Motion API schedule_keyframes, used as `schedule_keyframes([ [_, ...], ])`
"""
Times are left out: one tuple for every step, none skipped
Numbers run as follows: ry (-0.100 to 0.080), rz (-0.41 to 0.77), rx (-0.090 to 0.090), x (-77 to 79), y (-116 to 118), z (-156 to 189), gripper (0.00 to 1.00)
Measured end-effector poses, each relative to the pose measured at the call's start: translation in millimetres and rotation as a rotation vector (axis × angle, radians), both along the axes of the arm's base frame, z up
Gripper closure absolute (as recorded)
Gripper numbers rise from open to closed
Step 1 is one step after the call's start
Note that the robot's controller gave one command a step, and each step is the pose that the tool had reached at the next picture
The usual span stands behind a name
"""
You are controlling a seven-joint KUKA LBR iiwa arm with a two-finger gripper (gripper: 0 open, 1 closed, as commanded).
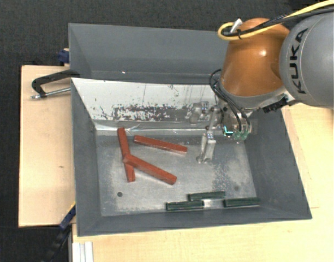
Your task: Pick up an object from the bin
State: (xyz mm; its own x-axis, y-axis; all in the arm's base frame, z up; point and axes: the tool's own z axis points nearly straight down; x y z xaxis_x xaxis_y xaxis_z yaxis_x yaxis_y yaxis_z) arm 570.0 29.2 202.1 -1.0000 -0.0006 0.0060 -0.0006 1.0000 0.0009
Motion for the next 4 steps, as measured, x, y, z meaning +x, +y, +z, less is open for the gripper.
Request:
schedule_keyframes([
  [-0.008, -0.001, 0.000, 1.7, -0.1, 4.4, 0.00],
  [-0.015, 0.045, 0.000, 14.6, -7.5, -43.7, 0.00],
  [-0.011, 0.083, 0.000, 9.9, -5.5, -120.8, 0.00],
  [-0.013, 0.011, 0.001, 30.6, -16.0, -130.5, 1.00],
])
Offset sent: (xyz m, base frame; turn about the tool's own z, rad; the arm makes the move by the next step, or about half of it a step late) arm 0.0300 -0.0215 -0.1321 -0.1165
